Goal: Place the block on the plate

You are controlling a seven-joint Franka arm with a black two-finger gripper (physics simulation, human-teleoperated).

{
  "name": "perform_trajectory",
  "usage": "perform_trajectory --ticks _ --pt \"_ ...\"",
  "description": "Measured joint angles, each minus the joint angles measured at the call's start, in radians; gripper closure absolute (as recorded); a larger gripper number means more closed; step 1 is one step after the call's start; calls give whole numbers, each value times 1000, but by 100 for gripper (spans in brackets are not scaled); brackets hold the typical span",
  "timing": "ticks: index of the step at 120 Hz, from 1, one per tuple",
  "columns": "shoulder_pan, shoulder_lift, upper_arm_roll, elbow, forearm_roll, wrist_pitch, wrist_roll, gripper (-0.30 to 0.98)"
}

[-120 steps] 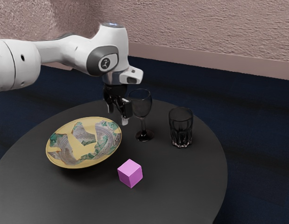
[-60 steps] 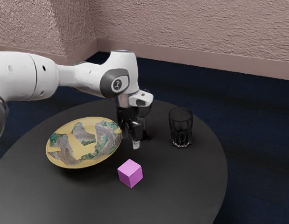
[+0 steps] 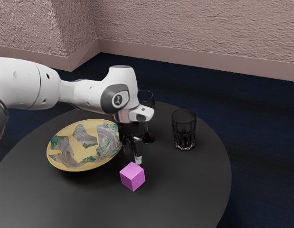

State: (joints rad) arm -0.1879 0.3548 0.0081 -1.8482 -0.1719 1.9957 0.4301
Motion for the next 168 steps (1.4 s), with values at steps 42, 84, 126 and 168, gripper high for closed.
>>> perform_trajectory --ticks 42,84,126,168 --pt "-14 -27 0 -68 -14 19 16 0" --pt "-15 23 0 -116 -44 66 21 0" --pt "-14 57 4 -116 -66 87 22 14" --pt "-16 -22 6 -115 -62 74 15 28"
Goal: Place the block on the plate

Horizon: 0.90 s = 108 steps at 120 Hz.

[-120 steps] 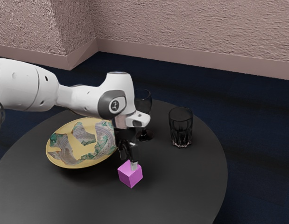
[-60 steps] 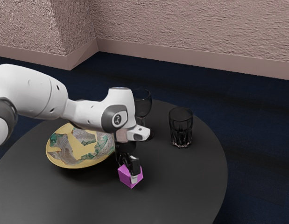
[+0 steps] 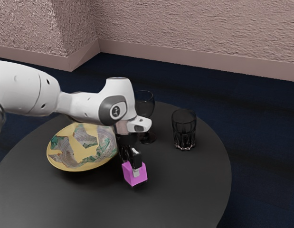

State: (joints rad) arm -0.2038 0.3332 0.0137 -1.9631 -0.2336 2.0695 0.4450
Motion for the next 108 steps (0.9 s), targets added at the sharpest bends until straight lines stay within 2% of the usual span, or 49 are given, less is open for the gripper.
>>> perform_trajectory --ticks 24,58,89,108 --pt "0 -82 0 -1 9 -22 -5 31" --pt "9 -223 9 5 64 -87 -28 31" --pt "170 -252 20 28 92 -126 -48 31" --pt "208 -223 95 67 115 -143 -56 31"
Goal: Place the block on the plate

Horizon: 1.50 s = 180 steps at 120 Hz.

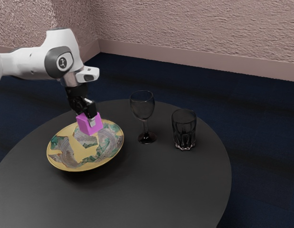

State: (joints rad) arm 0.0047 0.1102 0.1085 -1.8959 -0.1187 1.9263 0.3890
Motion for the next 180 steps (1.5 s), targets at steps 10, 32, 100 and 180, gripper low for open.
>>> perform_trajectory --ticks 10,32,100,180 --pt "4 47 31 48 7 -5 -3 31" --pt "-1 177 61 122 10 -3 -8 31" --pt "0 363 118 182 -63 42 -7 14" --pt "-11 -96 -71 102 0 -173 -99 1"
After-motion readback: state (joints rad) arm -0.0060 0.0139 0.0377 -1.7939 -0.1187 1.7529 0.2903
